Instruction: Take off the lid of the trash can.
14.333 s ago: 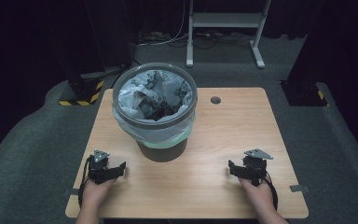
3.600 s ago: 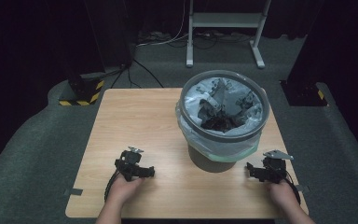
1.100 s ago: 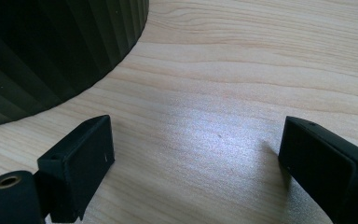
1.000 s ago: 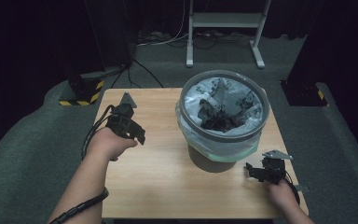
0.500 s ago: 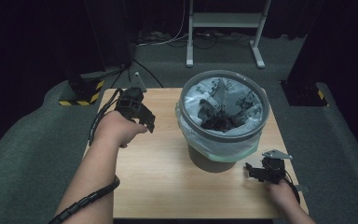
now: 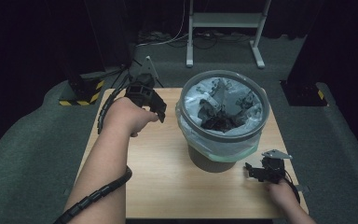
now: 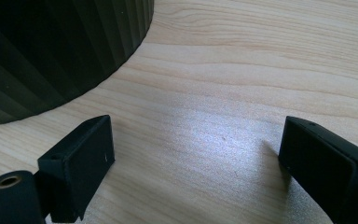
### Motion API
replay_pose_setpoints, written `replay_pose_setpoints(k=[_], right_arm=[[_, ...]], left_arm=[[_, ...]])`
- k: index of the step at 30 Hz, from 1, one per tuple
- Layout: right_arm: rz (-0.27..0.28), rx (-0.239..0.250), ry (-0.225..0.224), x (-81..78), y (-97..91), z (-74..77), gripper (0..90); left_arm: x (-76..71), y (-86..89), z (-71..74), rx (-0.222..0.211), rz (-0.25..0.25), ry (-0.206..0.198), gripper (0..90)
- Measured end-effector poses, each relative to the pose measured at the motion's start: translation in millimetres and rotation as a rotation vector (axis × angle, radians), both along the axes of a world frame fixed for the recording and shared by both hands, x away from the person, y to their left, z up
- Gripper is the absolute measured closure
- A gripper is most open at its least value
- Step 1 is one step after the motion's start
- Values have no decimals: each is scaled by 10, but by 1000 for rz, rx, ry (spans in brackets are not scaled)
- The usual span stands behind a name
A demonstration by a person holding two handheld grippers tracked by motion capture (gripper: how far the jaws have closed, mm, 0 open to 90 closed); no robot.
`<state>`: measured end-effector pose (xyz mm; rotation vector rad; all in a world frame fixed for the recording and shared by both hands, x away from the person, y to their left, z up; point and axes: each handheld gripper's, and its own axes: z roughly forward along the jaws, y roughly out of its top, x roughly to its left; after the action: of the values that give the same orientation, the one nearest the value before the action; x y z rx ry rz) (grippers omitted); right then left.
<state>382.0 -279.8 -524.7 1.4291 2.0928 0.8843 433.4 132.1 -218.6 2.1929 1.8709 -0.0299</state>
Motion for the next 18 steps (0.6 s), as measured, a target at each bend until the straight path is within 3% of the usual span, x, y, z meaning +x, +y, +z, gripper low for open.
replay_pose_setpoints(k=[18], right_arm=[[2, 0, 2, 1, 0, 1, 99]], left_arm=[[63, -206, 257, -3, 1, -30, 488]])
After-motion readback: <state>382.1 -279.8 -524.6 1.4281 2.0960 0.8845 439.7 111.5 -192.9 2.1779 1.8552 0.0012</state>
